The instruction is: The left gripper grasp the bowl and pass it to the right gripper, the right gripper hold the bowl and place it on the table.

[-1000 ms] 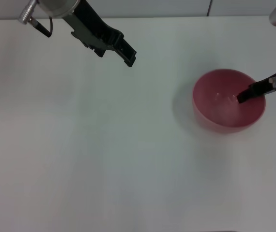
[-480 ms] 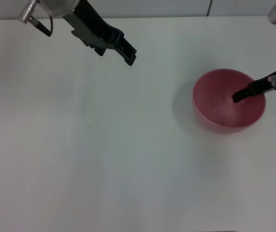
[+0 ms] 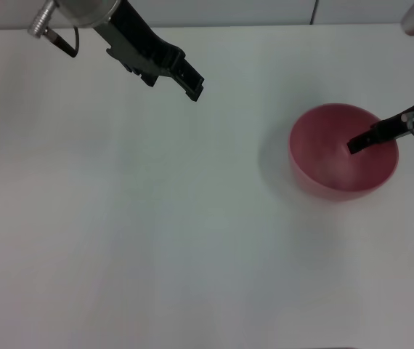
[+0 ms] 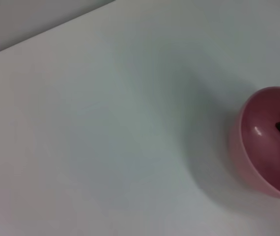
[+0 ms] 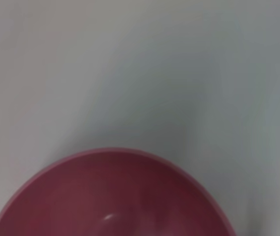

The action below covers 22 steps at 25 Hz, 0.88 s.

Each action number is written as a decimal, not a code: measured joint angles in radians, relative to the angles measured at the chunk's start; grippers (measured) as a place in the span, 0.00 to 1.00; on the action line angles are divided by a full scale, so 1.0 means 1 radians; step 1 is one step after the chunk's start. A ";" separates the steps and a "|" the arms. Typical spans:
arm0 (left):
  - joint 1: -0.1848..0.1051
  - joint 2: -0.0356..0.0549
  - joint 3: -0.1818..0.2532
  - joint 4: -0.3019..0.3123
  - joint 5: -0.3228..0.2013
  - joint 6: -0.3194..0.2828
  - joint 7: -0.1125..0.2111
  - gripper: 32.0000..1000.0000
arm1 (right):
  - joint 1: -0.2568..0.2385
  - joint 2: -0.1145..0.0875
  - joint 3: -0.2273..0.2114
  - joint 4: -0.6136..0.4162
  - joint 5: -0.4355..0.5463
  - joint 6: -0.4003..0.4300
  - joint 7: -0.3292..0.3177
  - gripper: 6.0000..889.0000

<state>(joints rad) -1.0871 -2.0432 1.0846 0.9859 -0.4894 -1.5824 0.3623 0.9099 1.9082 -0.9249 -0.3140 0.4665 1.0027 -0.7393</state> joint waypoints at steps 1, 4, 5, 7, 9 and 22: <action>0.001 0.0000 0.000 0.000 0.000 0.001 0.000 0.86 | 0.000 0.000 0.000 -0.001 0.001 0.001 0.000 0.98; 0.004 0.0000 0.000 0.000 0.000 0.002 0.000 0.86 | 0.000 0.000 0.003 -0.017 0.002 0.021 0.000 0.97; 0.006 0.0002 0.000 0.000 0.000 0.003 0.000 0.86 | 0.000 0.000 0.005 -0.028 0.003 0.030 0.000 0.97; 0.013 0.0008 0.000 -0.001 0.000 0.006 0.000 0.86 | -0.003 0.000 0.007 -0.060 0.006 0.051 0.000 0.97; 0.020 0.0010 0.000 -0.001 0.000 0.008 0.000 0.86 | -0.007 0.000 0.009 -0.088 0.008 0.069 0.000 0.97; 0.047 0.0041 0.000 -0.001 0.000 0.010 0.001 0.86 | 0.001 -0.001 0.011 -0.246 0.007 0.289 0.007 0.97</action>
<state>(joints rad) -1.0400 -2.0391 1.0845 0.9848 -0.4893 -1.5723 0.3634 0.9111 1.9076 -0.9142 -0.5601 0.4740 1.2916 -0.7322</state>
